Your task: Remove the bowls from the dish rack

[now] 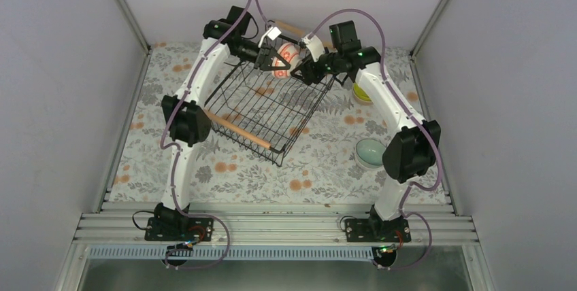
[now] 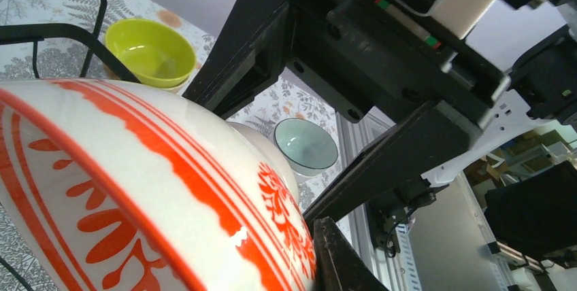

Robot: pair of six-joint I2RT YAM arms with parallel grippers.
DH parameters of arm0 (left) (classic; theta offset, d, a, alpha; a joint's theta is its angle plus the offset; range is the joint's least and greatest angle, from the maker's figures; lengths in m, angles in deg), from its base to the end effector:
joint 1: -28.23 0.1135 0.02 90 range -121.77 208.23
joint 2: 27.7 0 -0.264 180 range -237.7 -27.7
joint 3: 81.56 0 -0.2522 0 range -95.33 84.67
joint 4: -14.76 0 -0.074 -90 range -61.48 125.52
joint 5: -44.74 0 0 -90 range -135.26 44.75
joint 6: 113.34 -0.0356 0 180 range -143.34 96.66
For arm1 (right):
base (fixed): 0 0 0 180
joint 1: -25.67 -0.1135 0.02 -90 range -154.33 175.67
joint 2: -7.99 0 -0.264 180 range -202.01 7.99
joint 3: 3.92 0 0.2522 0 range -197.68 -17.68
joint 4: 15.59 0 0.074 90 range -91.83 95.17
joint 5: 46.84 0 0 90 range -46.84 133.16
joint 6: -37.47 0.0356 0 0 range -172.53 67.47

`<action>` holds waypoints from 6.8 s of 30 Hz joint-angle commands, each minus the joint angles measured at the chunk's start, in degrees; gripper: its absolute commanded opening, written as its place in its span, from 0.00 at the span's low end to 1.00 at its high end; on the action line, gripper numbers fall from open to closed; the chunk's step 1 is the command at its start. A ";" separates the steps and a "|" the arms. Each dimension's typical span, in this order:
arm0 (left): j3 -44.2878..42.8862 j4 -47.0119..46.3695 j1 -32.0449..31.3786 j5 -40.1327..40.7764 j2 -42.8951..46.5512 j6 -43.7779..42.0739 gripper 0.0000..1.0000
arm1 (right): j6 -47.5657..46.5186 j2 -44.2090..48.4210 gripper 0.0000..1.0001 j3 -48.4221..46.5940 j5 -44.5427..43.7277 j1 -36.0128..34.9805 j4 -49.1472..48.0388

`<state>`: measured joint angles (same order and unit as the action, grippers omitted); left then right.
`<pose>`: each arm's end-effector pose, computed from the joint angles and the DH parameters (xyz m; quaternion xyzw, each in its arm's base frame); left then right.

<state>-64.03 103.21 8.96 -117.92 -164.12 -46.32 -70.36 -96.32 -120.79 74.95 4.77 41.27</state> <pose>0.4391 -0.1895 0.3313 0.4138 0.6789 -0.5688 0.2107 0.3726 0.1624 0.3513 -0.3942 0.8009 0.2623 0.3666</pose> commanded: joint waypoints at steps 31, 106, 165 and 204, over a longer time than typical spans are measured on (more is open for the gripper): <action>14.88 -12.23 -28.97 86.65 15.61 -10.49 0.03 | -4.07 10.59 0.75 -7.14 -13.56 15.69 21.47; 22.77 -50.20 -45.62 144.10 -1.38 -49.14 0.02 | -35.41 8.60 0.60 1.60 -8.76 12.83 12.18; 21.85 -57.31 -47.21 146.14 0.50 -54.99 1.00 | -20.44 3.89 0.04 -7.58 -14.05 14.24 7.52; 10.04 -22.90 -7.75 70.03 25.33 8.28 1.00 | 0.32 -8.31 0.04 -13.97 -18.18 27.48 20.02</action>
<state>-64.36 83.02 0.46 -34.01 -145.97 -40.97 -72.48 -104.12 -132.49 54.14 29.64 60.43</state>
